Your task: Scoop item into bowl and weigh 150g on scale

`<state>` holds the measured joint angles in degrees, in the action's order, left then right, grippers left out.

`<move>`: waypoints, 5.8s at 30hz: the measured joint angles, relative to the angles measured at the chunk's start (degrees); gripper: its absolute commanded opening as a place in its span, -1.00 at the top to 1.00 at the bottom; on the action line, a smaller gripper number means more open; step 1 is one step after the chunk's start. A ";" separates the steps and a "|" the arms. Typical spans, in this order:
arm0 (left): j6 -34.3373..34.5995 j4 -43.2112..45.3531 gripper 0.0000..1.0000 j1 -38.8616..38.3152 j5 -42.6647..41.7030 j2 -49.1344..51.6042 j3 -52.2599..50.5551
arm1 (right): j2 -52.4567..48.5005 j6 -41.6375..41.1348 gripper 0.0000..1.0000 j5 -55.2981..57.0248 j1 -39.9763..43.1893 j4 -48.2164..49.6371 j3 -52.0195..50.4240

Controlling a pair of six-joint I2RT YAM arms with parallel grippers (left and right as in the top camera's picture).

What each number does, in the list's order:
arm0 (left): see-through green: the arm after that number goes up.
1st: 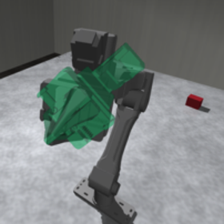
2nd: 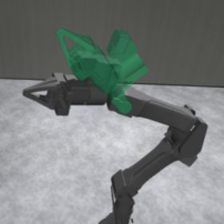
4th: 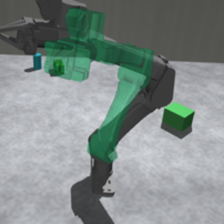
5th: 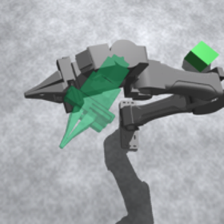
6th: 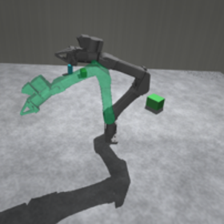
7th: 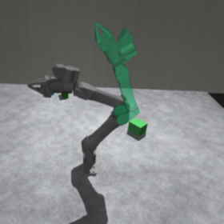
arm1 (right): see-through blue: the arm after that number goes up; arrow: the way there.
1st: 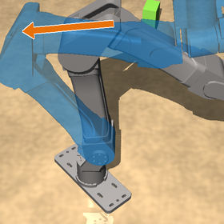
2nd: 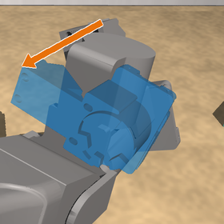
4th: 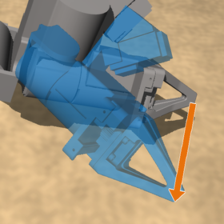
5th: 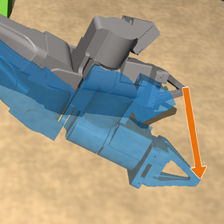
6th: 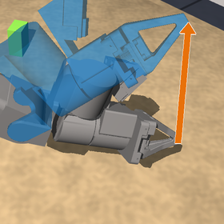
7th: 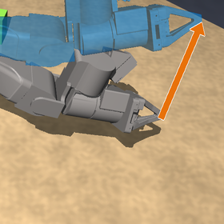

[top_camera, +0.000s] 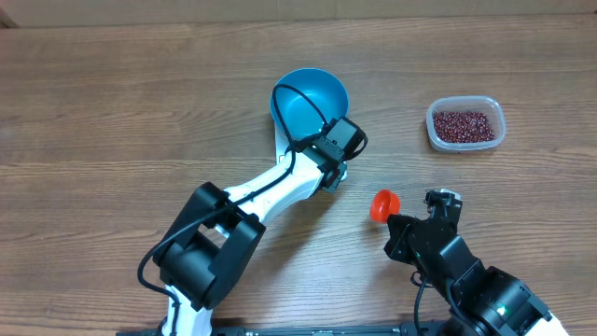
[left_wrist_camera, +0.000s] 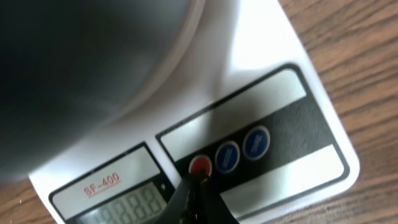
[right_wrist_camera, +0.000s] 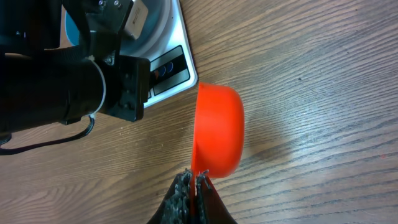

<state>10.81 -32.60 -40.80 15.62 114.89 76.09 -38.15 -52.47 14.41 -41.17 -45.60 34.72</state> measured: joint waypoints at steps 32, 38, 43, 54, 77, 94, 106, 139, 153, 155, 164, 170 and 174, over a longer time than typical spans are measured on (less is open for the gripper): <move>-4.81 -21.49 -1.00 0.00 -1.64 -41.05 -1.90 | 0.00 -2.38 0.92 0.15 -0.02 0.15 0.00; -4.79 -23.21 -0.99 0.00 -0.96 -41.03 -1.90 | 0.00 -2.82 0.93 0.13 -0.02 0.13 0.00; -7.02 -23.21 -1.00 0.37 -0.94 -41.00 -1.90 | 0.00 -2.84 0.92 0.13 -0.02 0.13 0.00; -24.74 -32.92 -0.99 15.39 -16.63 -40.89 6.80 | 0.00 -3.04 0.92 0.13 -0.02 0.52 0.00; -45.38 -42.42 -0.99 26.34 -31.17 -39.47 9.03 | 0.00 -3.02 0.92 -0.11 0.00 -0.02 0.00; -47.01 -42.99 -0.99 36.06 -37.99 -39.45 9.03 | 0.00 -2.91 0.92 -0.48 0.00 -0.04 0.00; -47.01 -43.10 -0.99 36.06 -38.16 -39.45 9.03 | 0.00 0.85 0.92 2.25 0.00 0.02 0.00; -47.30 -39.19 -0.99 36.06 -38.66 -34.64 9.03 | 0.00 5.42 0.92 8.55 0.00 2.78 0.00; -55.36 -42.99 -0.99 36.06 -40.79 -32.11 9.03 | 0.00 6.86 0.92 8.52 0.00 2.93 0.00; -55.36 -43.01 -0.99 36.06 -40.96 -32.11 9.03 | 0.00 7.06 0.92 8.52 0.00 2.93 0.00; -55.32 -43.01 -0.99 36.06 -41.16 -32.11 9.03 | 0.00 7.65 0.92 8.50 0.00 2.14 0.20; -54.49 -43.04 -0.99 36.06 -41.24 -32.11 9.03 | 0.00 11.32 0.92 7.87 0.00 -2.19 5.20; -54.45 -43.06 -0.99 36.06 -41.40 -32.11 9.03 | 0.02 12.87 0.92 7.50 0.00 -7.58 9.84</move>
<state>-43.64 -75.66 -4.73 -25.78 82.78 85.12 -38.13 -39.59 21.91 -41.17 -53.19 44.56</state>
